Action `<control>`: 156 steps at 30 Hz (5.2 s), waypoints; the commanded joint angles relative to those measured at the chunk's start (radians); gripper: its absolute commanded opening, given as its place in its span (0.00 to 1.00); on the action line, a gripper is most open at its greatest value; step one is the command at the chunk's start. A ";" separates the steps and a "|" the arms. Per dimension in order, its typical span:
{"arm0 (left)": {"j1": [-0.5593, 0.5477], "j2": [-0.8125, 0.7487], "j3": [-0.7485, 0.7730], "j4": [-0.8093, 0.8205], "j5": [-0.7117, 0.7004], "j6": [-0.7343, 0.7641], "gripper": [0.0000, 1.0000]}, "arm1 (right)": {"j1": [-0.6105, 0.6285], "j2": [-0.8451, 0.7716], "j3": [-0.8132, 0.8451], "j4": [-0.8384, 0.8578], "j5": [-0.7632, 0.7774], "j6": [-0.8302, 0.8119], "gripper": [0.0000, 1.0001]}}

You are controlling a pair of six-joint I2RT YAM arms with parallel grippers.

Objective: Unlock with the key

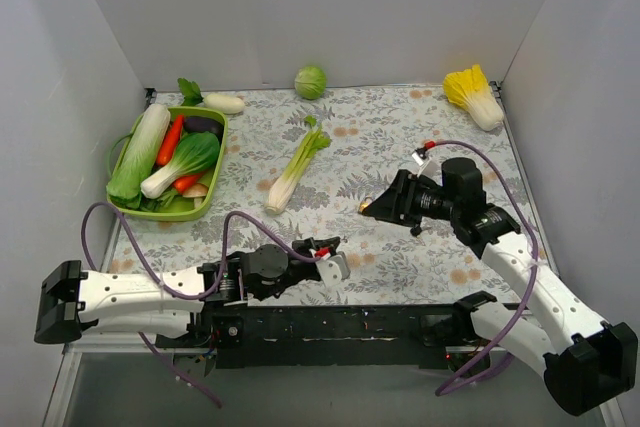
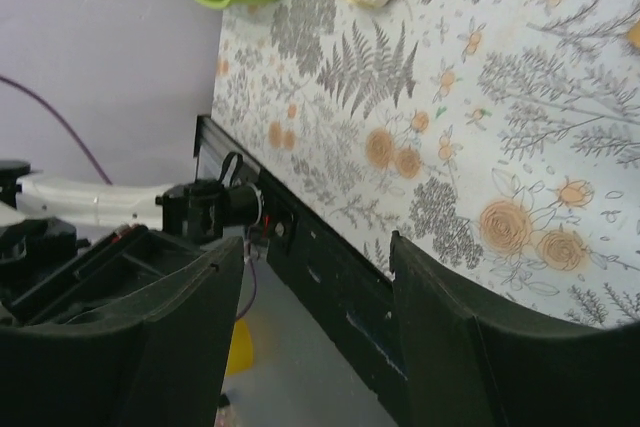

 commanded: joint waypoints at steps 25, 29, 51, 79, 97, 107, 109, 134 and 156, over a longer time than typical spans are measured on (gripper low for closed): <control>-0.012 0.074 0.007 0.082 0.037 0.063 0.00 | 0.062 0.111 -0.090 0.183 -0.423 0.032 0.50; -0.021 0.093 0.010 0.084 0.027 0.071 0.00 | 0.065 0.119 -0.095 0.209 -0.412 0.051 0.49; -0.022 0.136 0.016 0.105 -0.012 0.092 0.00 | 0.090 0.146 -0.116 0.219 -0.404 0.048 0.38; -0.056 0.162 -0.014 0.142 -0.068 0.181 0.00 | 0.104 0.162 -0.167 0.321 -0.412 0.121 0.21; -0.058 0.096 0.045 -0.043 -0.102 -0.117 0.86 | 0.095 0.128 -0.158 0.277 -0.264 0.000 0.01; 0.388 -0.021 0.118 -0.254 0.264 -0.685 0.95 | 0.096 0.067 -0.176 0.249 -0.044 -0.214 0.01; 0.457 -0.010 0.105 -0.243 0.350 -0.753 0.98 | 0.122 0.051 -0.205 0.246 0.037 -0.251 0.01; 0.855 0.143 -0.024 -0.162 0.857 -1.212 0.98 | 0.656 0.441 -0.184 0.354 0.574 -0.644 0.53; 0.855 0.130 -0.103 0.025 0.950 -1.340 0.98 | 0.694 0.300 -0.120 0.249 0.657 -0.647 0.01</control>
